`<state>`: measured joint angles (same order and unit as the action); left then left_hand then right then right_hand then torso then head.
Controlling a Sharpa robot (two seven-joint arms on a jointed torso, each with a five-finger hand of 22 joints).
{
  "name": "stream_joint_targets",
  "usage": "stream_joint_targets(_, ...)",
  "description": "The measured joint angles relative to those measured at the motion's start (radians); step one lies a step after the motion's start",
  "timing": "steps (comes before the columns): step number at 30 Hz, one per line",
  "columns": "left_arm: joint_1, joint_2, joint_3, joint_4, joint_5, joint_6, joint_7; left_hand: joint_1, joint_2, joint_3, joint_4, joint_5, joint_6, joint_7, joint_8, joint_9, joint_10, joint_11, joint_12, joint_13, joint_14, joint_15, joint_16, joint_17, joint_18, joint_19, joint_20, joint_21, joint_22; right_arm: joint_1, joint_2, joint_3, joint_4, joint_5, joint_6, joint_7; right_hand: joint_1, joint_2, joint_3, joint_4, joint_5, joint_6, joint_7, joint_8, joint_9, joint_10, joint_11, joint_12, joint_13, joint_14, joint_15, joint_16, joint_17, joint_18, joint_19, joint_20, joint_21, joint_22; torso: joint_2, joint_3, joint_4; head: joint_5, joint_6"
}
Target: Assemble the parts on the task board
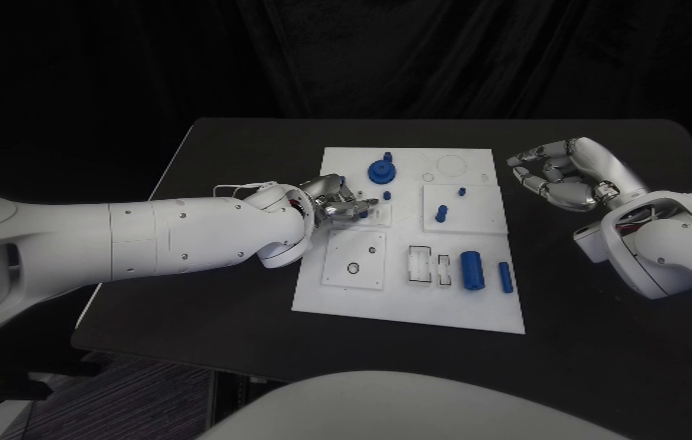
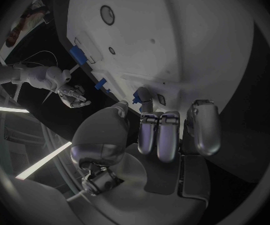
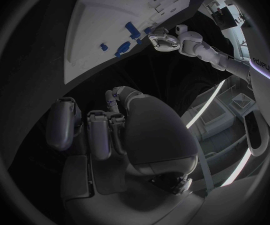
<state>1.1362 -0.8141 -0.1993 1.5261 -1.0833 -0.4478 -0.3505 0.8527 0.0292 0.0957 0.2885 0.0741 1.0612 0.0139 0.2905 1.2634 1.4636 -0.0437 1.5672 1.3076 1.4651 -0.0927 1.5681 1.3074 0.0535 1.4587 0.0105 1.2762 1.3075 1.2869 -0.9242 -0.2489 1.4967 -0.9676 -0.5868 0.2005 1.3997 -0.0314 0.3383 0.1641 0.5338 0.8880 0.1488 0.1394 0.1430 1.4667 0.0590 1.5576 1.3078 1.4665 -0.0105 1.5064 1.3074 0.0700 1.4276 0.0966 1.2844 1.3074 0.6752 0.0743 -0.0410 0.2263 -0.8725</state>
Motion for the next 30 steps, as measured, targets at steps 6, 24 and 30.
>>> stream_joint_targets(6,0.0,0.0,0.0,0.0,0.0,0.001,-0.001,-0.024,0.024,-0.07,0.004,-0.008,-0.028,0.002,0.046,0.045,0.0,0.0,0.0,0.0,0.0,0.0,0.0,0.0,0.0,0.0,0.0,0.008,0.0,0.0,0.0,0.0,0.0,0.0,0.0,0.0,0.0,0.0,0.0,0.0,0.0,0.0,0.0,0.0,0.0,0.0,0.0,0.0,0.0,0.0,0.0,0.0,0.0,0.0,0.0,0.0,0.0,0.0,0.0,0.0002,0.0,0.0,0.0)
stream_joint_targets(24,-0.002,-0.001,-0.002,-0.006,0.0,-0.001,0.028,-0.099,0.099,-0.202,0.005,-0.013,-0.06,0.006,0.152,0.046,0.0,0.0,0.0,0.0,0.0,0.0,0.0,0.0,0.0,0.004,0.004,0.013,0.0,-0.001,0.0,0.0,0.0,0.0,0.0,0.0,0.0,0.0,0.0,0.0,0.0,0.0,0.0,0.0,0.0,0.0,0.0,0.0,0.0,0.0,0.0,0.0,0.0,0.0,0.0,0.0,0.0,0.0,0.001,0.0005,0.0005,0.0,0.0)
stream_joint_targets(30,-0.005,-0.002,-0.004,-0.01,0.007,-0.006,0.047,-0.1,0.109,-0.214,0.005,-0.013,-0.052,0.002,0.174,0.046,0.0,0.0,0.0,0.0,0.0,0.0,0.0,0.0,0.0,0.004,0.004,0.013,0.0,-0.001,-0.001,0.0,0.0,0.0,0.001,0.0,0.0,0.0,0.0,0.0,0.0,0.0,0.0,0.0,0.0,0.0,0.0,0.0,0.0,0.0,0.0,0.0,0.0,0.0,0.0,0.0,0.0,0.001,0.001,0.0006,0.0008,-0.001,0.0)
